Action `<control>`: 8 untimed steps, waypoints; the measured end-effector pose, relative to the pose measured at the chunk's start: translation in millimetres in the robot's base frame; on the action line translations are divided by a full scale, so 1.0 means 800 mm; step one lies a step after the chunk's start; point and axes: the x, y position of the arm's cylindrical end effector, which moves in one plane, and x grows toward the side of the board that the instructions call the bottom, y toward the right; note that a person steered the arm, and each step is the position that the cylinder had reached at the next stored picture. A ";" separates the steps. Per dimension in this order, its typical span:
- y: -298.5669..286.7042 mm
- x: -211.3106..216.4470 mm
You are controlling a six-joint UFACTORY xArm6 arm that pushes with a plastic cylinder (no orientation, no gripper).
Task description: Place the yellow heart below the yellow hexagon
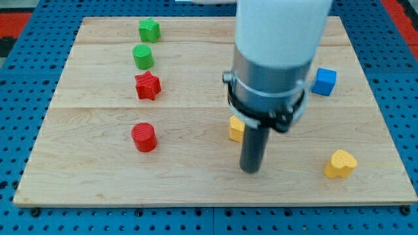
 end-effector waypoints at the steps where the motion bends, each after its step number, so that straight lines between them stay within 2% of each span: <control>1: 0.023 0.047; 2: 0.059 0.047; 3: 0.151 0.047; 4: 0.204 0.047; 6: 0.207 -0.003; 8: 0.189 -0.021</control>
